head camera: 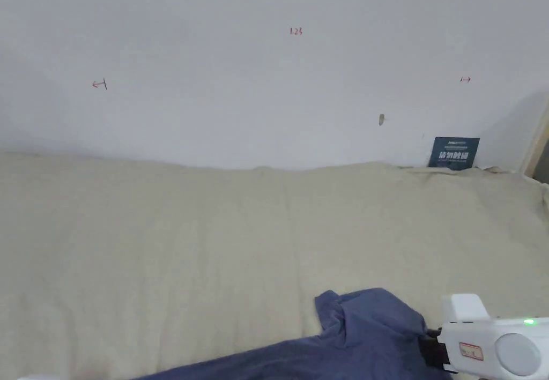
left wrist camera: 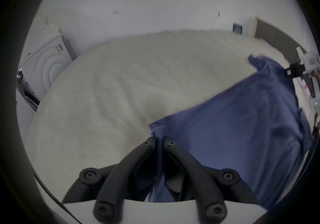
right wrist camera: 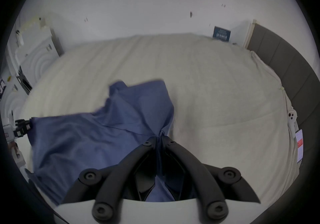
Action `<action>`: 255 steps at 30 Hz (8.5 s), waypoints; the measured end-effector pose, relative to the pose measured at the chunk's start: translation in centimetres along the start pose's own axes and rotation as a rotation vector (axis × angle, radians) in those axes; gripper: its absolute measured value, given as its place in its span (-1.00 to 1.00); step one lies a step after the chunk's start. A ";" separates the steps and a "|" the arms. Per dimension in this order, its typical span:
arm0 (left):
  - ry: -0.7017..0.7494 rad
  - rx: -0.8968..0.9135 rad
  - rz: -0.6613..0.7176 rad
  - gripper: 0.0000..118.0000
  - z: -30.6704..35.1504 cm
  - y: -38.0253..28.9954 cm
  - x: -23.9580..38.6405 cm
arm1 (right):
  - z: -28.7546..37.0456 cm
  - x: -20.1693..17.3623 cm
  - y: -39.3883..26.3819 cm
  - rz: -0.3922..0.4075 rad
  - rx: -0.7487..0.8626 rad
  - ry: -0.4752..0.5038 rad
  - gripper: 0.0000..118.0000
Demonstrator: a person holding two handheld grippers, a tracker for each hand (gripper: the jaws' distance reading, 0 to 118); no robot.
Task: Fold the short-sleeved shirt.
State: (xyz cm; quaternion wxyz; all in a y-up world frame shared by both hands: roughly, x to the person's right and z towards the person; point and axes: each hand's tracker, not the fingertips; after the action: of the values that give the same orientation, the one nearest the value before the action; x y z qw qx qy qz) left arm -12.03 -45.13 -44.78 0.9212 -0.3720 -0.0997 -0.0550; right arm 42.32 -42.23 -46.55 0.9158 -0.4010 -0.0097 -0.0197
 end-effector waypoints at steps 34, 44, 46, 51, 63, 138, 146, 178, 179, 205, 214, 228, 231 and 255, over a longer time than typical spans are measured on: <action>0.063 0.762 0.007 -0.90 44.6 18.8 -6.6 | 49.7 -5.2 14.2 0.052 0.808 -0.127 -0.93; 0.054 0.734 0.020 -0.90 43.2 19.4 -7.4 | 48.3 -5.4 15.0 0.035 0.792 -0.121 -0.93; 0.054 0.730 0.026 -0.90 42.6 20.0 -7.5 | 47.8 -5.4 15.4 0.036 0.789 -0.124 -0.93; 0.057 0.714 0.052 -0.90 40.4 22.2 -7.6 | 45.6 -5.0 17.3 0.005 0.775 -0.117 -0.93; 0.043 0.704 0.092 -0.90 33.3 29.9 -9.4 | 39.0 -4.1 25.0 -0.030 0.785 -0.104 -0.93; -0.117 -0.092 0.231 -0.58 14.9 -19.6 -6.8 | 16.8 1.1 -29.5 -0.248 0.020 -0.073 -0.43; 0.102 0.208 0.236 0.62 25.8 -17.5 -9.6 | 26.6 1.7 -28.1 -0.401 0.258 0.055 0.57; 0.042 0.528 0.133 -0.99 32.7 -16.7 2.6 | 32.2 -17.9 -25.0 0.070 0.587 -0.028 -0.94; 0.032 0.516 0.150 -0.99 32.6 -16.6 2.6 | 32.2 -17.7 -25.0 0.022 0.608 -0.020 -0.94; 0.040 -0.030 0.286 0.46 15.2 -19.1 -0.9 | 28.1 -14.9 -26.0 -0.149 0.413 0.072 -0.93; 0.095 -0.079 0.260 0.25 11.9 -20.3 -1.4 | 26.4 -13.3 -26.6 -0.163 0.336 0.038 -0.90; 0.160 -0.133 -0.134 -0.79 10.5 -20.2 3.3 | 19.3 -4.3 -26.8 -0.322 0.112 -0.185 0.40; 0.149 -0.133 -0.101 -0.79 10.8 -20.1 2.8 | 15.6 -1.9 -26.9 -0.376 0.004 -0.210 0.38; 0.046 0.072 0.052 -0.80 15.5 -11.3 -0.6 | 18.2 -2.3 -21.7 -0.267 0.248 -0.151 -0.87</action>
State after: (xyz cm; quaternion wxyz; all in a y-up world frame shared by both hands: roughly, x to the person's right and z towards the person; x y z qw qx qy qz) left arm -16.79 -42.42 -26.33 0.9371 -0.3399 -0.0708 -0.0357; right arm 39.02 -43.48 -18.39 0.9441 -0.2806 -0.1340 -0.1093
